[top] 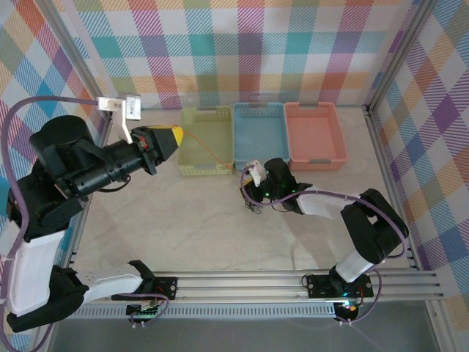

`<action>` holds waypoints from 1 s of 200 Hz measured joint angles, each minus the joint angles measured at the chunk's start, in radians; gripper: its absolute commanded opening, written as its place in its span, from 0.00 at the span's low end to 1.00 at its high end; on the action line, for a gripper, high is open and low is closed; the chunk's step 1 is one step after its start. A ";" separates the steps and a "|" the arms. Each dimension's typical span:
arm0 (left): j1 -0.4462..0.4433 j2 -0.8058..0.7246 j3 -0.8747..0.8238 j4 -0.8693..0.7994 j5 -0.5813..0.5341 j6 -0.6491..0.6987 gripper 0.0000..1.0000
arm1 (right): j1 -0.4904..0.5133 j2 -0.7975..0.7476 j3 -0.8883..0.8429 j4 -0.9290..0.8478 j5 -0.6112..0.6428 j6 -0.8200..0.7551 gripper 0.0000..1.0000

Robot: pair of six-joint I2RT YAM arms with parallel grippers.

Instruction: Untangle the cables

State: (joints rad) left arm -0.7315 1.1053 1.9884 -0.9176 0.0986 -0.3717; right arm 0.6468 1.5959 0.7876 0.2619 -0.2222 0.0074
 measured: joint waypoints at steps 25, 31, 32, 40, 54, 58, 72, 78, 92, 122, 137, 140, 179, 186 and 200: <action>0.000 -0.019 0.000 -0.005 -0.065 0.017 0.00 | -0.005 0.001 0.010 -0.018 0.015 0.003 0.21; 0.000 -0.023 0.000 -0.007 -0.077 0.022 0.00 | -0.006 0.004 0.014 -0.023 0.021 0.003 0.21; 0.000 -0.024 0.001 -0.007 -0.080 0.023 0.00 | -0.006 0.005 0.015 -0.024 0.022 0.003 0.21; 0.000 -0.026 0.006 -0.012 -0.100 0.029 0.00 | -0.007 0.011 0.023 -0.031 0.029 0.004 0.21; 0.000 -0.029 0.020 -0.021 -0.135 0.042 0.00 | -0.010 0.022 0.030 -0.044 0.040 0.007 0.21; 0.000 -0.030 0.024 -0.021 -0.144 0.046 0.00 | -0.012 0.026 0.032 -0.048 0.040 0.008 0.21; 0.000 -0.039 0.031 -0.024 -0.165 0.053 0.00 | -0.018 0.031 0.033 -0.055 0.047 0.011 0.20; 0.000 -0.041 0.031 -0.025 -0.169 0.055 0.00 | -0.020 0.031 0.033 -0.058 0.047 0.012 0.19; 0.000 -0.050 0.017 -0.022 -0.171 0.054 0.00 | -0.020 0.031 0.033 -0.055 0.045 0.014 0.18; 0.000 -0.092 -0.070 -0.020 -0.176 0.051 0.00 | -0.020 0.031 0.033 -0.055 0.044 0.014 0.17; 0.000 -0.085 -0.072 -0.024 -0.192 0.053 0.00 | -0.020 0.031 0.033 -0.059 0.051 0.014 0.17; 0.000 -0.084 -0.068 -0.025 -0.197 0.053 0.00 | -0.020 0.031 0.033 -0.061 0.053 0.014 0.17; 0.000 0.013 0.182 -0.099 -0.225 0.055 0.00 | -0.026 0.032 0.039 -0.082 0.075 0.019 0.20; 0.000 0.027 0.233 -0.110 -0.225 0.055 0.00 | -0.027 0.032 0.043 -0.084 0.077 0.022 0.20; 0.000 0.034 0.308 -0.124 -0.237 0.056 0.00 | -0.028 0.032 0.054 -0.087 0.082 0.026 0.22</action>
State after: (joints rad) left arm -0.7315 1.1393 2.2963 -1.0416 -0.1379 -0.3161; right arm 0.6189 1.6283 0.8413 0.1753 -0.1398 0.0330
